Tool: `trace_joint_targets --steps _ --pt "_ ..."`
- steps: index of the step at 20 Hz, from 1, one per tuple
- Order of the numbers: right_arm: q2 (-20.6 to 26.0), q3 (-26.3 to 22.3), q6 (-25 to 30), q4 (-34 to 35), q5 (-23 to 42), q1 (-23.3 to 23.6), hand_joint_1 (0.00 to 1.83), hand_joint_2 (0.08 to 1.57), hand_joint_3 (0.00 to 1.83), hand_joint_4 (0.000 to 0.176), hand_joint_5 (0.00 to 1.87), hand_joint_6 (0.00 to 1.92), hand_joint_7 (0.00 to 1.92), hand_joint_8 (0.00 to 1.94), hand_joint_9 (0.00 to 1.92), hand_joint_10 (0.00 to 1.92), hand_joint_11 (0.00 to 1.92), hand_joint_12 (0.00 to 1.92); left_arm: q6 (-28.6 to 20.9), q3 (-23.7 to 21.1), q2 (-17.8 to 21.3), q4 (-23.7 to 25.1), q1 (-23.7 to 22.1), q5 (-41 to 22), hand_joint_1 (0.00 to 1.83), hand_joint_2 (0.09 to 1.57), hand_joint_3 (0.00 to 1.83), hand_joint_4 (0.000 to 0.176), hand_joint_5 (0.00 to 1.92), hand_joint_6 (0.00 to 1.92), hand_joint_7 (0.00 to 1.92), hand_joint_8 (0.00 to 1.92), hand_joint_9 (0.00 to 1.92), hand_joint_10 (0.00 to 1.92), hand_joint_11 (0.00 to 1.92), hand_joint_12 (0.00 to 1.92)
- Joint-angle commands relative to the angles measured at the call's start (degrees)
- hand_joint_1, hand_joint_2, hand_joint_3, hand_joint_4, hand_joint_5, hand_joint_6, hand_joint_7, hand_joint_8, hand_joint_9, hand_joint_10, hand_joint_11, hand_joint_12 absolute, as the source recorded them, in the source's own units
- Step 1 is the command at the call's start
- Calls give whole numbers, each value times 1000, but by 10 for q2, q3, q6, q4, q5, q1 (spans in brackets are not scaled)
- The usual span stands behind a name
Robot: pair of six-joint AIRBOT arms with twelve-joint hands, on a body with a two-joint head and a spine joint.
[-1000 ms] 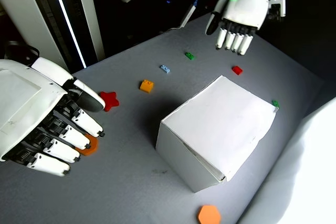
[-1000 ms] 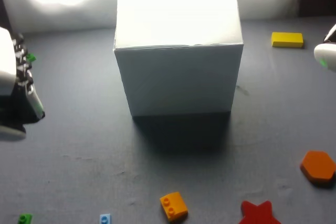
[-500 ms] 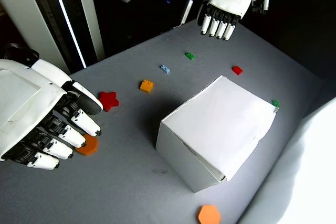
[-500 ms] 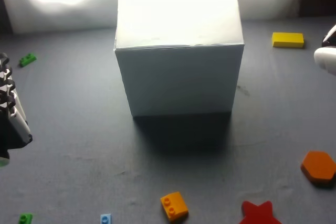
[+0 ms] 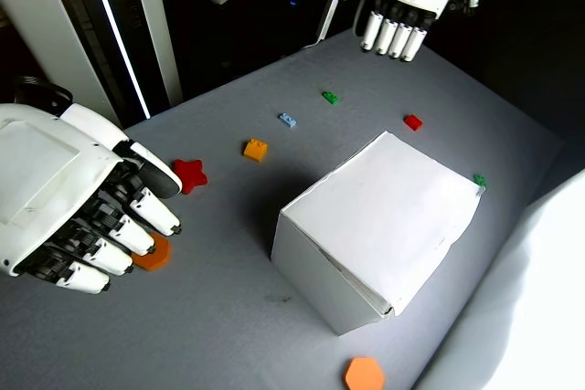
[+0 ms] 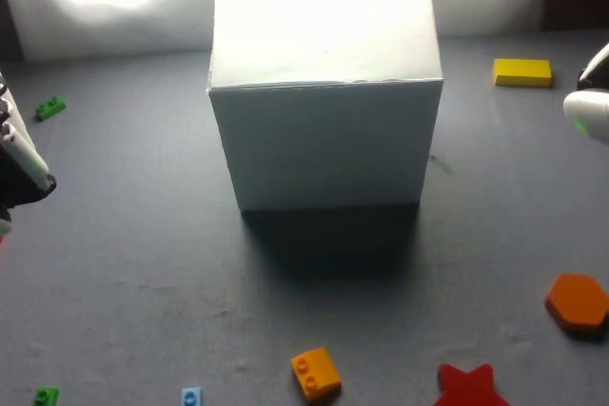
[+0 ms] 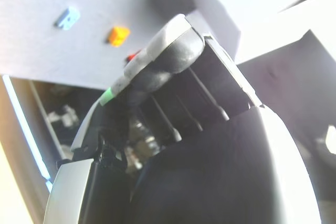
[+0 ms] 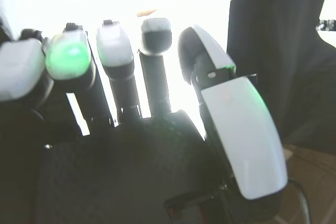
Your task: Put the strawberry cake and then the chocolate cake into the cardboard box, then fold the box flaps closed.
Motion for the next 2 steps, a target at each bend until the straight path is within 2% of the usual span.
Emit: trace_joint_targets --steps 1,2 --pt "7 -1 1 -22 57 4 300 1561 11 0 1025 1774 1217 1889 1271 1921 1298 1921 -1 7 3 -42 -6 0 437 1484 0 0 1007 1878 1118 1908 1157 1921 1169 1921" --pt "5 -1 1 -35 57 3 309 1561 7 0 1022 1753 1221 1862 1267 1921 1296 1921 -3 14 2 -42 -6 -3 409 1490 1 0 983 1864 1111 1891 1139 1921 1142 1921"
